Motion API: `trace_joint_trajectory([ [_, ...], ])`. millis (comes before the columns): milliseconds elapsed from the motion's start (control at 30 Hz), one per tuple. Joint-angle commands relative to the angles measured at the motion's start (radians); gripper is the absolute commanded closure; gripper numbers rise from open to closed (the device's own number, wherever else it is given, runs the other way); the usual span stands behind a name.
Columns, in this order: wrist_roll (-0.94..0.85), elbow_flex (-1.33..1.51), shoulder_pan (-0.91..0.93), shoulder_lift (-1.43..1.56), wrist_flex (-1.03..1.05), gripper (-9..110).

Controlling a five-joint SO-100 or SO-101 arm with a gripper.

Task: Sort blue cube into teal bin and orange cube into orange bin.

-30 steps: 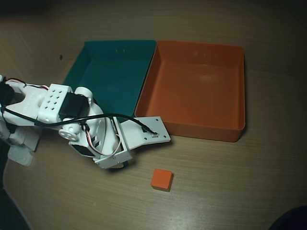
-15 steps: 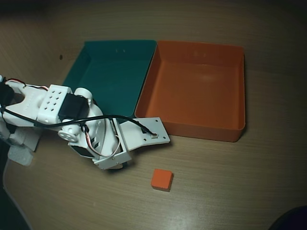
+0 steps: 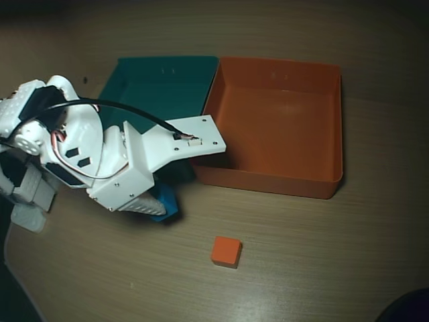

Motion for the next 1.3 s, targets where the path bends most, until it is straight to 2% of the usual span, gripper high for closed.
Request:
trace_joint_trajectory([
  [0, 0.009, -0.040, -0.002, 0.141, -0.006, 107],
  [333, 0.032, -0.037, -0.209, 0.247, -0.005, 107],
  [600, 0.370, -0.054, -0.405, 0.268, -0.012, 107],
  [800, 0.476, -0.035, -0.540, 0.233, -0.005, 107],
  [967, 0.477, -0.035, -0.603, 0.135, -0.005, 107],
  [1267, 0.476, -0.038, -0.612, -0.046, -0.006, 107],
])
